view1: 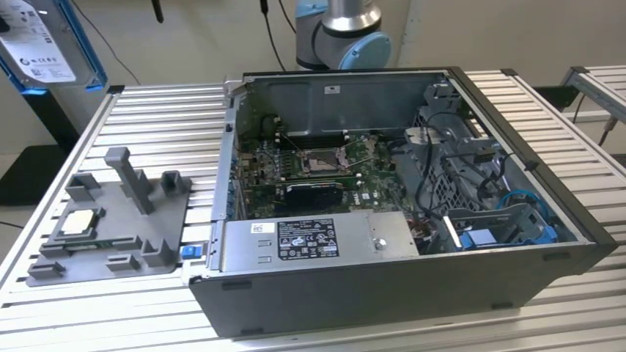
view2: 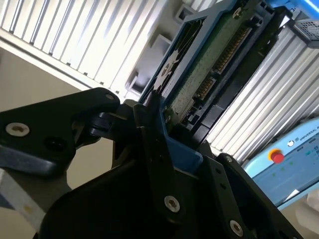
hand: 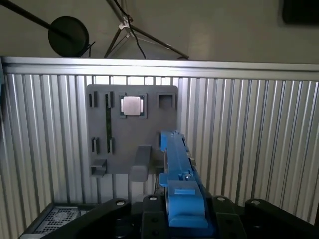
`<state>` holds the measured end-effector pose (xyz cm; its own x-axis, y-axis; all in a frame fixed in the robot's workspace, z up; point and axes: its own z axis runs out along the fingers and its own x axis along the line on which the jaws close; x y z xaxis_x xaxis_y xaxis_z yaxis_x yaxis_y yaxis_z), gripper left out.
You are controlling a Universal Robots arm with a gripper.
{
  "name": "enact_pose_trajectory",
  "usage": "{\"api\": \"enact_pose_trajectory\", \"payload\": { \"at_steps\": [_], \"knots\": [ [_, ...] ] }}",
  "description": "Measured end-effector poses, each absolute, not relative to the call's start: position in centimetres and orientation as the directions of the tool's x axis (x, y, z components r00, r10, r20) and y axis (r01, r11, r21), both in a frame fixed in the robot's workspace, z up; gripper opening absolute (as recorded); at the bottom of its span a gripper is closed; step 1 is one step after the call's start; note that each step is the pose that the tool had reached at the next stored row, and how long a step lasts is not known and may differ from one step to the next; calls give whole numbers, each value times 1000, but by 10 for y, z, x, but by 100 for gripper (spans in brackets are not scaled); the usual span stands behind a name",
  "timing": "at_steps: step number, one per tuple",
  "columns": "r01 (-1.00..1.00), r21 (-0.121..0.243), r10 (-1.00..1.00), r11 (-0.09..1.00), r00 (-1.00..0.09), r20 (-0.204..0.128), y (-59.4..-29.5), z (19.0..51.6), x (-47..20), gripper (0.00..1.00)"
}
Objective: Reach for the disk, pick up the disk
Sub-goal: 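Pick up the disk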
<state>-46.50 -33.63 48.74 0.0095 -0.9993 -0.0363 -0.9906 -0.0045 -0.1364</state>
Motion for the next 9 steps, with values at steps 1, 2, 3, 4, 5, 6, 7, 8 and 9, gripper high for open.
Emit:
{"api": "enact_pose_trajectory", "payload": {
  "at_steps": [1, 2, 3, 4, 5, 6, 7, 8, 9],
  "knots": [
    [-991, -136, -999, -5, 10, -36, -336, 490, -465, 0],
    [-991, -137, -999, -5, 10, -36, -336, 492, -465, 0],
    [-991, -137, -999, -6, 11, -36, -336, 494, -465, 0],
    [-991, -137, -999, -6, 11, -36, -336, 496, -465, 0],
    [-990, -138, -999, -6, 12, -36, -336, 497, -465, 0],
    [-990, -138, -999, -7, 12, -36, -336, 499, -465, 0],
    [-990, -138, -999, -7, 12, -36, -336, 500, -465, 0],
    [-990, -138, -999, -7, 12, -36, -336, 500, -465, 0],
    [-990, -138, -999, -7, 12, -36, -336, 500, -465, 0]
  ]
}}
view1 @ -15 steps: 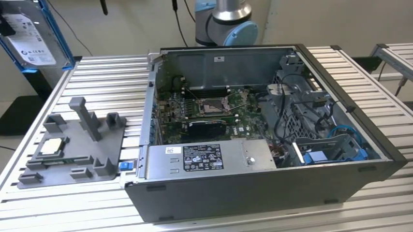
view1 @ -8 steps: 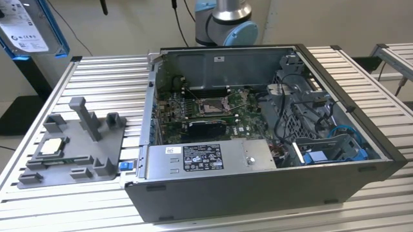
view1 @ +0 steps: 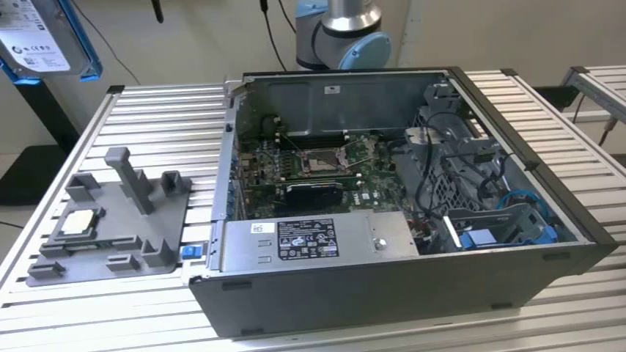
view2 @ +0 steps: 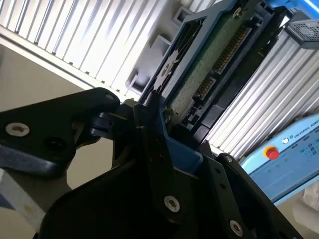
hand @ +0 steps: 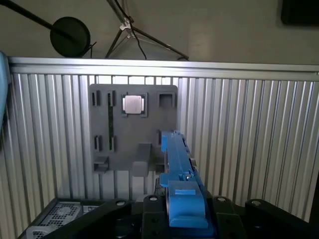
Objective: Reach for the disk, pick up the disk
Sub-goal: 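Pick up the disk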
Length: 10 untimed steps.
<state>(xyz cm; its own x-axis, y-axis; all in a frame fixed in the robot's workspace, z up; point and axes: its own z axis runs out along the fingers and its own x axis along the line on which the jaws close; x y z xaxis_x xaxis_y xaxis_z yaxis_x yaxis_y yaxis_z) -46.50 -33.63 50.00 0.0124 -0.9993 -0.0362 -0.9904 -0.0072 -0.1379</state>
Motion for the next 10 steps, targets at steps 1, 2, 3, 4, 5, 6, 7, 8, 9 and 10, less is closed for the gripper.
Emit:
{"api": "enact_pose_trajectory", "payload": {
  "at_steps": [1, 2, 3, 4, 5, 6, 7, 8, 9, 10],
  "knots": [
    [-990, -138, -999, -7, 12, -36, -336, 500, -465, 0],
    [-990, -138, -999, -7, 12, -36, -336, 500, -465, 0],
    [-990, -138, -999, -7, 13, -36, -336, 500, -465, 0],
    [-990, -138, -999, -7, 13, -36, -336, 500, -465, 0],
    [-990, -138, -999, -7, 13, -36, -336, 500, -465, 0],
    [-990, -138, -999, -7, 13, -36, -336, 500, -465, 0],
    [-990, -138, -999, -7, 13, -36, -336, 500, -465, 0],
    [-990, -138, -999, -7, 13, -36, -336, 500, -465, 0],
    [-990, -138, -999, -7, 13, -36, -336, 500, -465, 0],
    [-990, -138, -999, -8, 13, -36, -336, 500, -465, 0]
  ]
}}
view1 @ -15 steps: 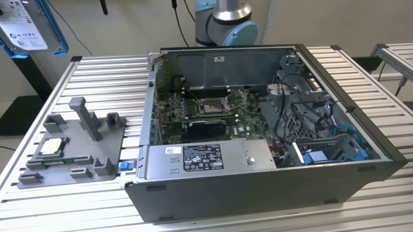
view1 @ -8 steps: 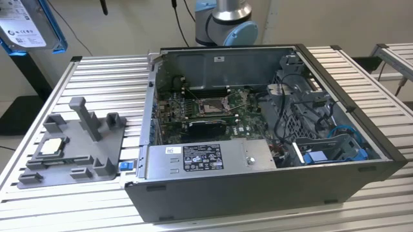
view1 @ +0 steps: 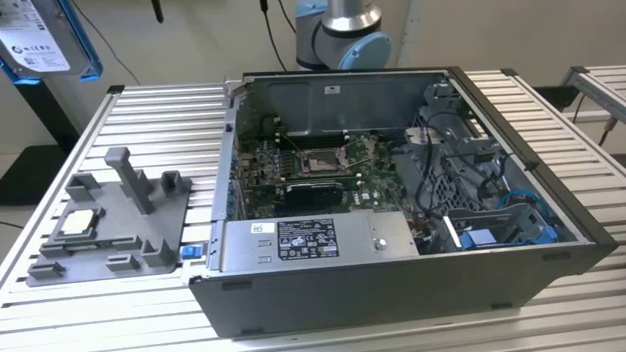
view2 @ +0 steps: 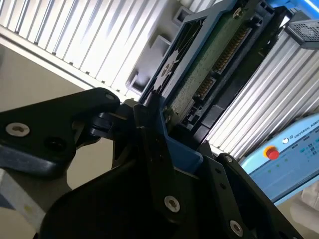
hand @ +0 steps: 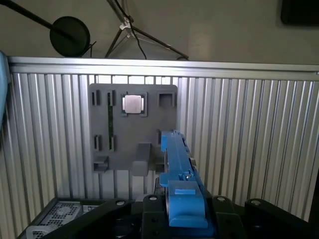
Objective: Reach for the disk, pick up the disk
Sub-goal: 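Pick up the disk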
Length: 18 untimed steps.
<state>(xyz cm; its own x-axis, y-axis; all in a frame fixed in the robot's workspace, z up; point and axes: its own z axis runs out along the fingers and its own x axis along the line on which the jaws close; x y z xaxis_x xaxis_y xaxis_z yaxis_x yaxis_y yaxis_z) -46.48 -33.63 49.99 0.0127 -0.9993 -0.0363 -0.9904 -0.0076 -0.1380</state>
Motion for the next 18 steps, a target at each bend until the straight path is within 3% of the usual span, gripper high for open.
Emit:
{"api": "enact_pose_trajectory", "payload": {
  "at_steps": [18],
  "knots": [
    [-990, -138, -999, -7, 13, -36, -336, 500, -436, 0]
  ]
}}
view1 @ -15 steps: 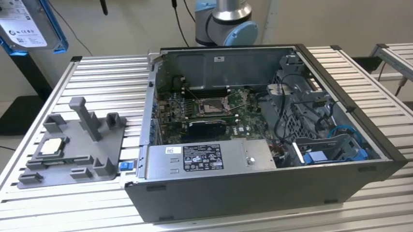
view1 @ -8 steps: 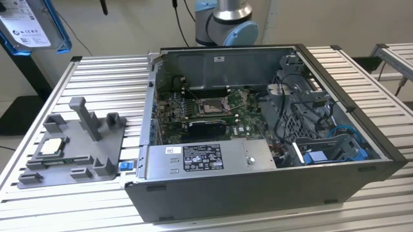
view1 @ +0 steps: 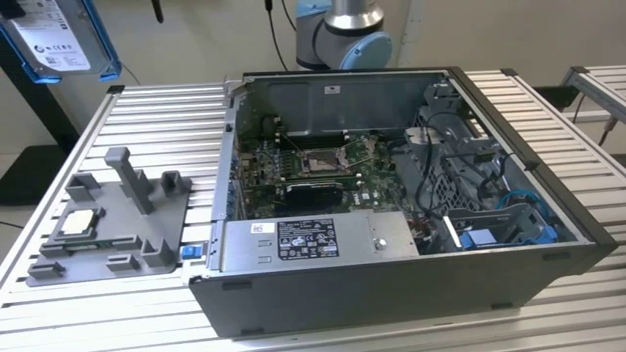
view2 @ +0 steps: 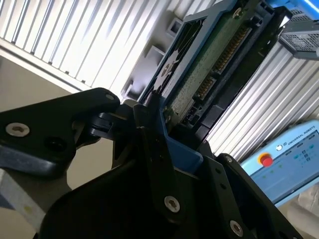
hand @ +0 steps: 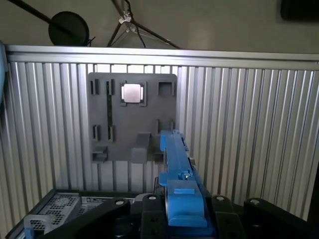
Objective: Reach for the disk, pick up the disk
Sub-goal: 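Pick up the disk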
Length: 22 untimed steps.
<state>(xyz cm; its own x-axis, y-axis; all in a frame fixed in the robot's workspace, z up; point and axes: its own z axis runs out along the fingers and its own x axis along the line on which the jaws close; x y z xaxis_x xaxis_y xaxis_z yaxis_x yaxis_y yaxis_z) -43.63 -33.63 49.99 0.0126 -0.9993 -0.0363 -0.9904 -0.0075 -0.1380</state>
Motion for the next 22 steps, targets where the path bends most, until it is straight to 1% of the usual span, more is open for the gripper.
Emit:
{"api": "enact_pose_trajectory", "payload": {
  "at_steps": [22],
  "knots": [
    [-990, -137, -999, -7, 13, -36, -336, 500, -369, 0]
  ]
}}
